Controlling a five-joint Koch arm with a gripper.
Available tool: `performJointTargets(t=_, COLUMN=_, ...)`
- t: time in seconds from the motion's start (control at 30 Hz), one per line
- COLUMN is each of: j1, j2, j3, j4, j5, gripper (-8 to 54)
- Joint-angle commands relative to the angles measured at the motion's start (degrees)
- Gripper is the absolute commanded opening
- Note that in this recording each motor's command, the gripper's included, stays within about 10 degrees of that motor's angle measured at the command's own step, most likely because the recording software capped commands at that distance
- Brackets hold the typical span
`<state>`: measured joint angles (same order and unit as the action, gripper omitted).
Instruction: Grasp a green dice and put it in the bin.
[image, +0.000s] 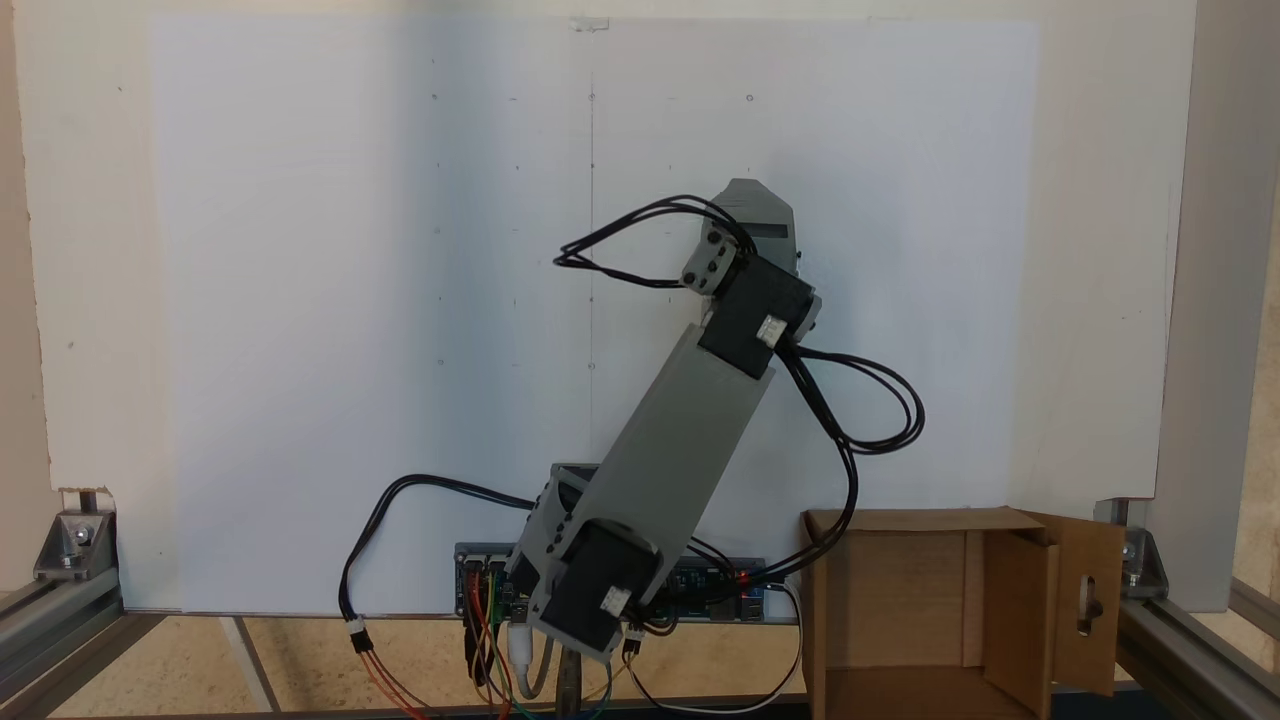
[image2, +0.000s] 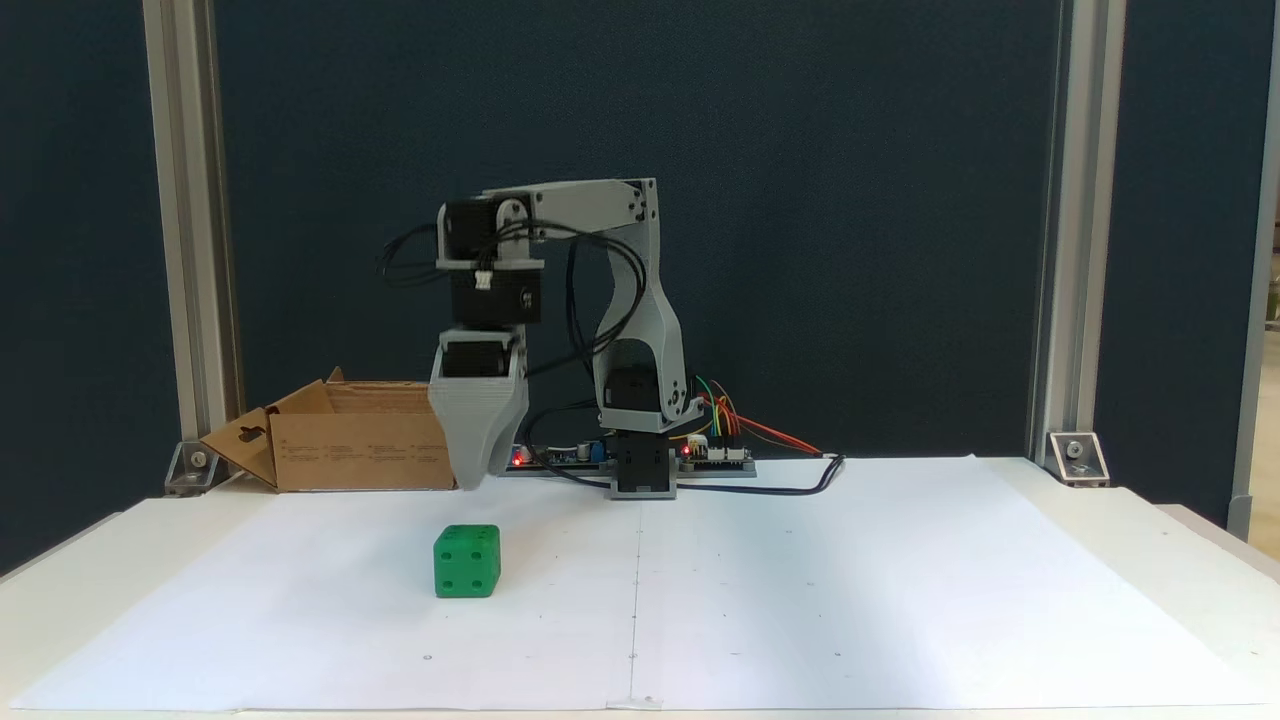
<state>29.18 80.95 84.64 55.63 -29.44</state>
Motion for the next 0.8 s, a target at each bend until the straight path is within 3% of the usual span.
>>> performJointTargets(t=0.0, j1=0.0, j2=0.3, j3=-1.1, j4=-0.6, j5=-3.3, gripper=43.9)
performJointTargets(t=0.77, j1=0.2, j2=-1.5, j3=1.7, j4=-5.1, j5=-3.1, gripper=42.2)
